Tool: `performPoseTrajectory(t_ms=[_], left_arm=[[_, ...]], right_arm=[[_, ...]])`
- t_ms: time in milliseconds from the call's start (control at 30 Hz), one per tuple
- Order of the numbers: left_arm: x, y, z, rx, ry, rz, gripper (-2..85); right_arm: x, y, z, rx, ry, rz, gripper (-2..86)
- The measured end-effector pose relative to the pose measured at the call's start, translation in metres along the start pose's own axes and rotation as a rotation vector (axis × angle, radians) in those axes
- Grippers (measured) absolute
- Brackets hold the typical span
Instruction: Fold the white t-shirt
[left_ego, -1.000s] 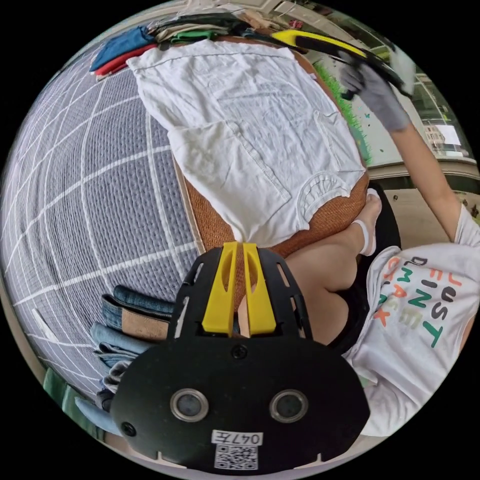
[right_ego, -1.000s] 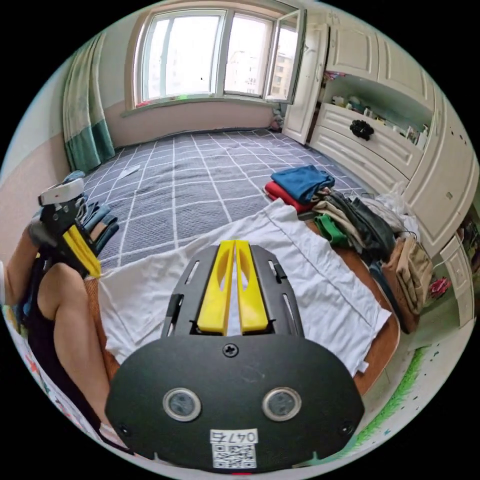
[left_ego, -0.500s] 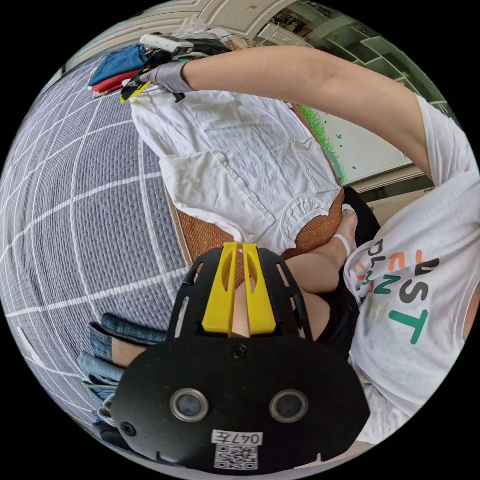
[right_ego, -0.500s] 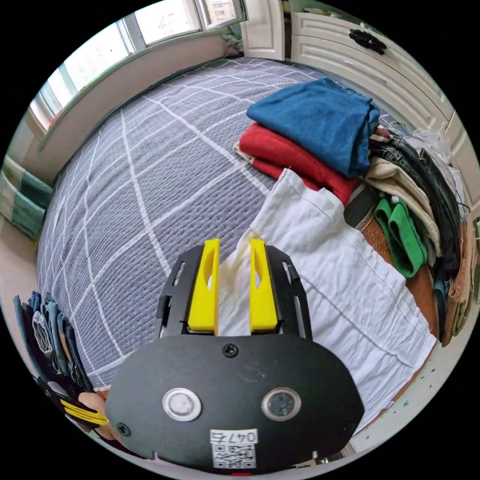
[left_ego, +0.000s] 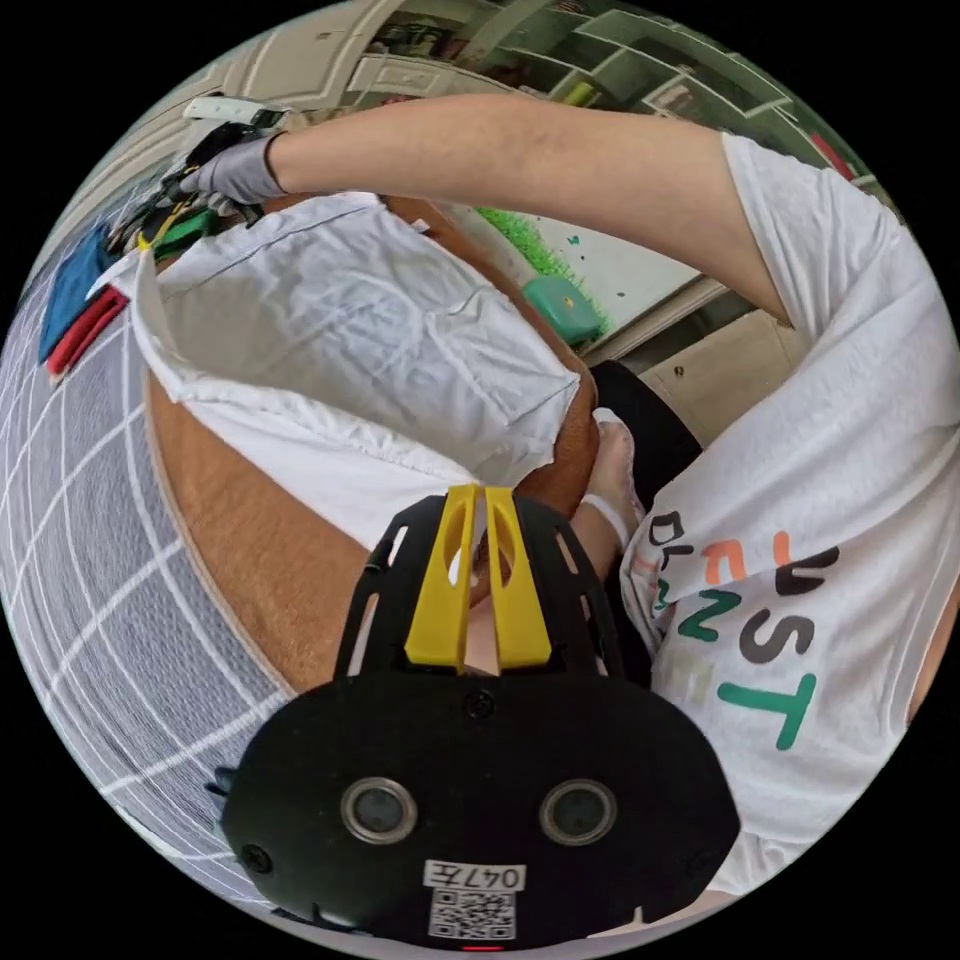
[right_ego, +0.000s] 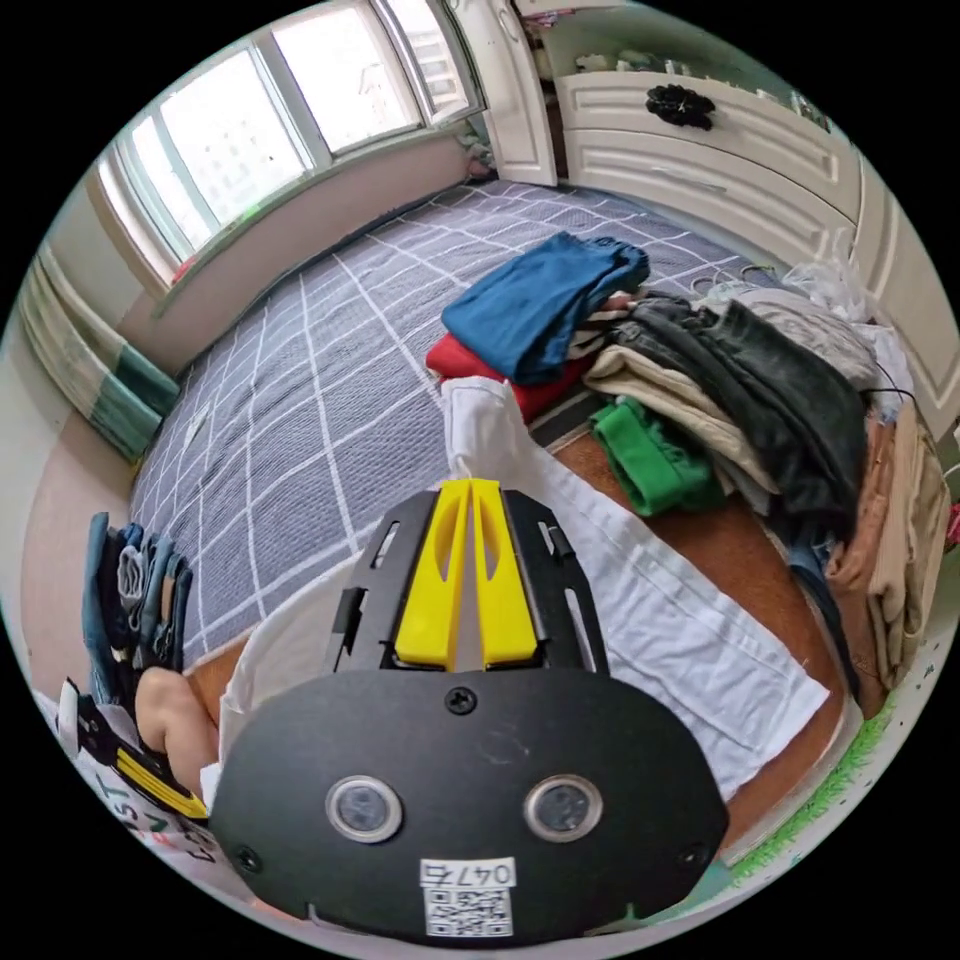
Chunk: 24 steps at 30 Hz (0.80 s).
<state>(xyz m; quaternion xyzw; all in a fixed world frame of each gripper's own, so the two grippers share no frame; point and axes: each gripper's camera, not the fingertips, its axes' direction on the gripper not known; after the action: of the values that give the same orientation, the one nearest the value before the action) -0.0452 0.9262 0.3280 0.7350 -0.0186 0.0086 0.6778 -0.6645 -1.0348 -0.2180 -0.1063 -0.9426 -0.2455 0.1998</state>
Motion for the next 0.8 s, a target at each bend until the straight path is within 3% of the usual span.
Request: performPoseTrajectory(t_ms=[233, 467, 600, 800], left_arm=[[0.131, -0.139, 0.022, -0.081, -0.01, 0.119, -0.9], [0.201, -0.19, 0.026, -0.221, -0.162, 0.133, -0.9], [0.22, -0.189, -0.037, -0.196, -0.174, 0.105, -0.9], [0.255, -0.195, -0.153, -0.1, -0.168, 0.141, -0.9]], right_arm=[[0.148, 0.124, -0.088, 0.125, -0.006, 0.03, -0.7], [0.249, 0.227, -0.083, 0.173, -0.048, 0.146, -0.9], [0.274, 0.248, -0.075, 0.239, -0.124, 0.153, -1.0], [0.273, 0.234, -0.107, 0.239, -0.016, -0.024, -0.9]])
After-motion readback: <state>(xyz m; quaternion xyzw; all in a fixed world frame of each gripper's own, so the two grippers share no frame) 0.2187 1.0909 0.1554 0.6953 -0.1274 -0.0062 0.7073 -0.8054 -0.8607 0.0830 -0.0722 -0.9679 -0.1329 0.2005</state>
